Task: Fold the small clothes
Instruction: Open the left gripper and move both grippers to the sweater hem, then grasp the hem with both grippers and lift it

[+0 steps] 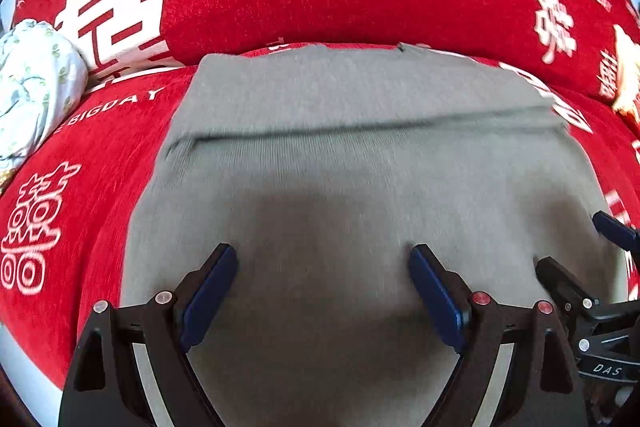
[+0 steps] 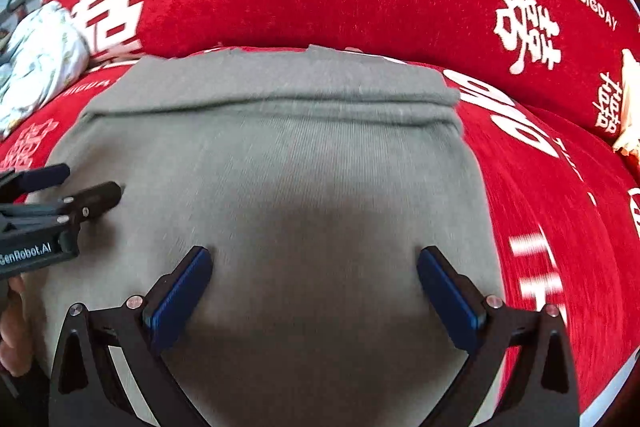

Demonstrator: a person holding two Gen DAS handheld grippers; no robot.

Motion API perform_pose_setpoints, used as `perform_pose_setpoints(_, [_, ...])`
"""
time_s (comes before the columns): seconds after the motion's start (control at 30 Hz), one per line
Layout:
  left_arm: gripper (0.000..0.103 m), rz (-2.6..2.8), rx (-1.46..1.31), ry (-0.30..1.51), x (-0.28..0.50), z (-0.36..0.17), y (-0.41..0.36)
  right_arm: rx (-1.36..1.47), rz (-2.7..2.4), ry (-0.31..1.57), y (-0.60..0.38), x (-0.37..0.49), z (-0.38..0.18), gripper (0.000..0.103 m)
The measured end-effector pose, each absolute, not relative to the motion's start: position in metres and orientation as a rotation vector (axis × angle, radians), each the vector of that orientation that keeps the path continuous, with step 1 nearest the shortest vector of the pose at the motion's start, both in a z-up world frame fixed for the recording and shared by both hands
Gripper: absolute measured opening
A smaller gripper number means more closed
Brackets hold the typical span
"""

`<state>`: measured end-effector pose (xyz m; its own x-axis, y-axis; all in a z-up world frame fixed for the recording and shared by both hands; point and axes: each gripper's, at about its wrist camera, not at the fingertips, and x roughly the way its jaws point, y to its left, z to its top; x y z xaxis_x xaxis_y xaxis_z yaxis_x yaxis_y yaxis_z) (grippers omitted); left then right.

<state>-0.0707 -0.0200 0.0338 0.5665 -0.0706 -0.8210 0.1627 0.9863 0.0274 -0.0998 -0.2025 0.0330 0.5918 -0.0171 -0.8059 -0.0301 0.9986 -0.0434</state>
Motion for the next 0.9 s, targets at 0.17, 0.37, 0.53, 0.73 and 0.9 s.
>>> perform_pose_setpoints(0.17, [0.095, -0.17, 0.099, 0.978, -0.113, 0.032, -0.013, -0.078, 0.019, 0.934, -0.199, -0.147, 0.033, 0.102])
perform_pose_setpoints(0.37, [0.102, -0.163, 0.099, 1.041, -0.172, 0.018, -0.009, -0.149, 0.025, 0.974, -0.189, -0.2, 0.024, 0.102])
perform_pose_setpoints(0.53, [0.102, -0.158, 0.093, 1.087, -0.192, 0.007, -0.003, -0.23, 0.014, 1.014, -0.177, -0.225, 0.007, 0.102])
perform_pose_setpoints(0.73, [0.102, -0.027, -0.115, 1.118, -0.213, 0.01, 0.05, -0.184, -0.012, 1.113, -0.198, -0.242, 0.007, 0.103])
perform_pose_setpoints(0.9, [0.102, 0.029, -0.39, 1.227, -0.207, -0.02, 0.104, 0.013, -0.129, 1.122, -0.241, -0.243, 0.008, 0.103])
